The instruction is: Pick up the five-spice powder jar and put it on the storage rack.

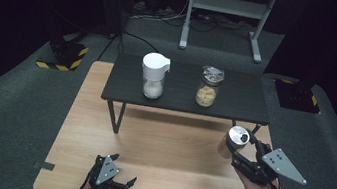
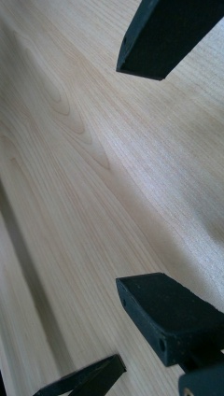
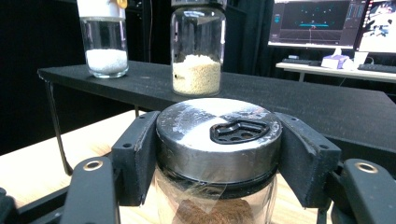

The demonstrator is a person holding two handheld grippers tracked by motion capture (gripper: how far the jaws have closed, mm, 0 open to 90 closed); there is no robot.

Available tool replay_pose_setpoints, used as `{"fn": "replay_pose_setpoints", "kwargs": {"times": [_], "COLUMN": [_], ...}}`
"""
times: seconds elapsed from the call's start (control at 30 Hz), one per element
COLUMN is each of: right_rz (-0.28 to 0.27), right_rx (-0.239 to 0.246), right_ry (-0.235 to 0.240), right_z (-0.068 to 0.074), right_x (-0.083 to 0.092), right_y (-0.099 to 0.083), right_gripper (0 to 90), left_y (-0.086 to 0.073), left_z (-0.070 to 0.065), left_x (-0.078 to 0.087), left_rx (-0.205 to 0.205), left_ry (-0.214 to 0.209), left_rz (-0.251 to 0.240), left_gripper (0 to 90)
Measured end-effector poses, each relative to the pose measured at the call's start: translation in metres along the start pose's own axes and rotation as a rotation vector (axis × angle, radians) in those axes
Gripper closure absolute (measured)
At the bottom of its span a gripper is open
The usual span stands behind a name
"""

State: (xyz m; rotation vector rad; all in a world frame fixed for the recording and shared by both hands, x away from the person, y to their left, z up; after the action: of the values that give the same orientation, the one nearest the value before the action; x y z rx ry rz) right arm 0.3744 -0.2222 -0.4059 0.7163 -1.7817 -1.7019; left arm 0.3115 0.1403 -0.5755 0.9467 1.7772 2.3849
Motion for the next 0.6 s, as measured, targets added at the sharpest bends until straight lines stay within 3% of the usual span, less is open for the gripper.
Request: {"fn": "replay_pose_setpoints", "kwargs": {"times": [0.6], "right_rz": [-0.026], "right_rx": [0.024], "right_ry": [-0.003], "right_z": [0.000], "right_x": [-0.004], "right_y": [0.024], "right_gripper": [34.2], "left_y": [0.000], "left_z": [-0.001], "left_x": [0.000], "left_rx": [-0.004], "left_ry": [-0.001], "left_rz": [0.000], "left_gripper": [0.9]}}
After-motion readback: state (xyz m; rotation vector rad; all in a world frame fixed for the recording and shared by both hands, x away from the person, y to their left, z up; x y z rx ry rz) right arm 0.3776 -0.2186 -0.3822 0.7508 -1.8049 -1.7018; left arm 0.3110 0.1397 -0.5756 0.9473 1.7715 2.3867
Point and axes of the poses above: each handheld gripper's, and its own axes: x roughly backward along the jaws, y roughly out of its top, z roughly to its left, the point moved 6 cm from there along -x, roughly forward along the jaws, and after that the axes turned 11 degrees about y, right-handed, at the moved point
